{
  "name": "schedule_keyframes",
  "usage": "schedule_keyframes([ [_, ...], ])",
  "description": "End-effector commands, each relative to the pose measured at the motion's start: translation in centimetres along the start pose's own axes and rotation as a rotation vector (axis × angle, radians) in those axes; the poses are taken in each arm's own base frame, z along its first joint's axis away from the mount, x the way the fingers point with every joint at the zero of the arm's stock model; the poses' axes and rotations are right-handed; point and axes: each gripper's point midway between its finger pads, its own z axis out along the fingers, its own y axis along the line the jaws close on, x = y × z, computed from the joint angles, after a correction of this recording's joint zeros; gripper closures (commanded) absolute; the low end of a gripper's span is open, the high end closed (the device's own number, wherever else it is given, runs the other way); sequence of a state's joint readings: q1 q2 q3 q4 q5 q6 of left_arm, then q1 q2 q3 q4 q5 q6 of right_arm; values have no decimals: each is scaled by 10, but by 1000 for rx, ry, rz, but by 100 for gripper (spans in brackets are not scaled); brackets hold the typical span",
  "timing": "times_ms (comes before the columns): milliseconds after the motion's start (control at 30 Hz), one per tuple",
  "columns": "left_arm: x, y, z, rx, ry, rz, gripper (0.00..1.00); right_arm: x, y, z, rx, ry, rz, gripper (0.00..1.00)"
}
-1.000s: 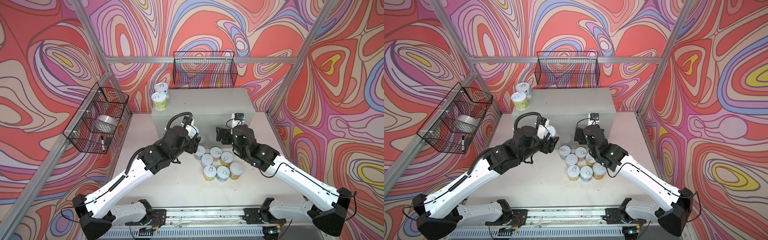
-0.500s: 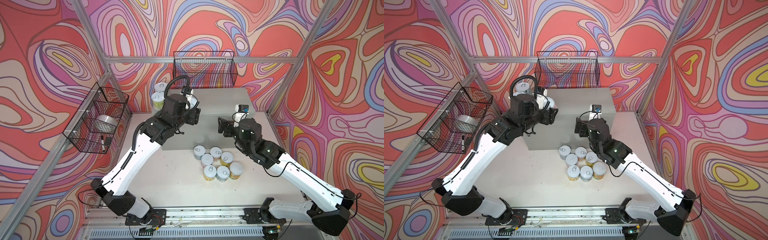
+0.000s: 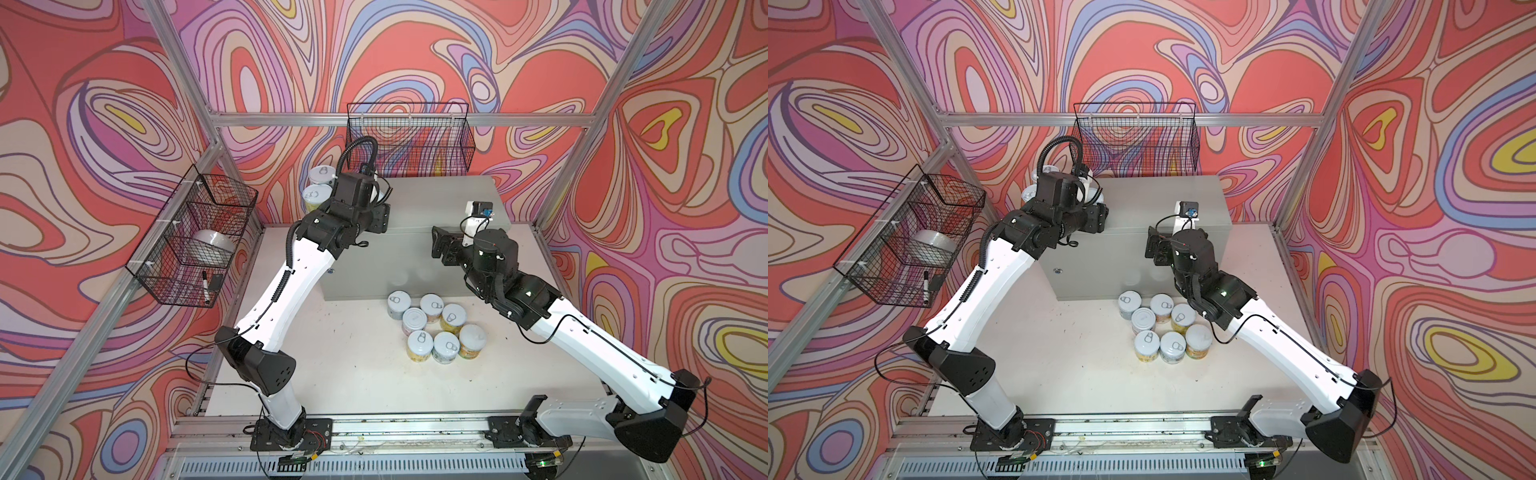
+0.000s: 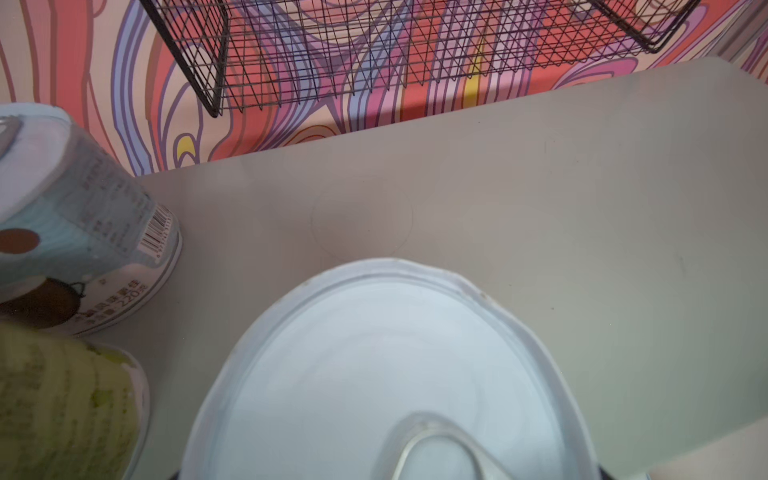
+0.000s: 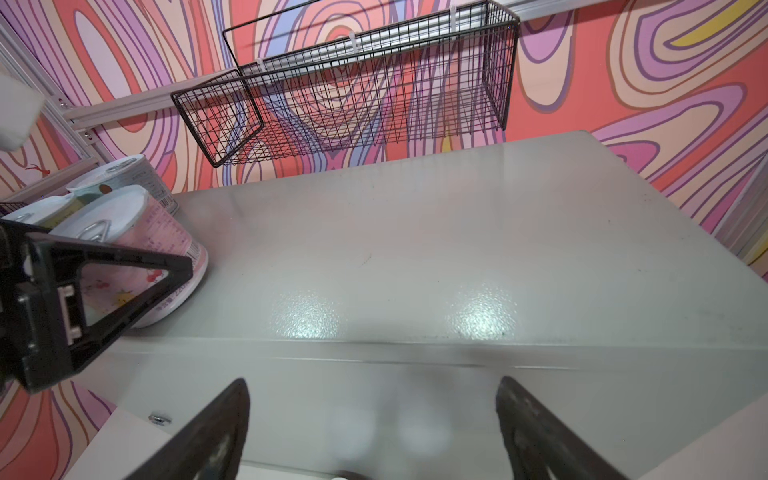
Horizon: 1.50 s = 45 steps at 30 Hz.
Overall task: Place and organize the canned foods onto the counter
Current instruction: 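Lower the pink can onto the box top while the right arm rises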
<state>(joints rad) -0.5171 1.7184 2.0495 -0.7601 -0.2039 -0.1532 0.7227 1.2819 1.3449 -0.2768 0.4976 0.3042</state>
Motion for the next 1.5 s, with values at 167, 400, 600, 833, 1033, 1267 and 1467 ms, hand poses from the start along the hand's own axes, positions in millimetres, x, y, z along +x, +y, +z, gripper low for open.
schedule_keyframes([
  [167,-20,11,3,-28,-45,-19,100,1,13,18,-39,19,-4,4],
  [400,-15,13,13,-39,-21,-12,58,8,12,30,-38,38,1,4],
  [600,-23,17,10,-54,-38,-9,28,12,14,35,-48,51,5,4],
  [833,-35,20,8,-72,-71,3,0,12,12,38,-43,57,2,3],
  [1033,-58,22,-3,-85,-140,15,0,11,12,39,-46,58,1,3],
  [1267,-95,35,-36,-143,-262,41,0,2,15,38,-60,35,-6,3],
  [1467,-122,68,-83,-308,-381,22,0,-5,27,44,-100,40,-49,9],
])
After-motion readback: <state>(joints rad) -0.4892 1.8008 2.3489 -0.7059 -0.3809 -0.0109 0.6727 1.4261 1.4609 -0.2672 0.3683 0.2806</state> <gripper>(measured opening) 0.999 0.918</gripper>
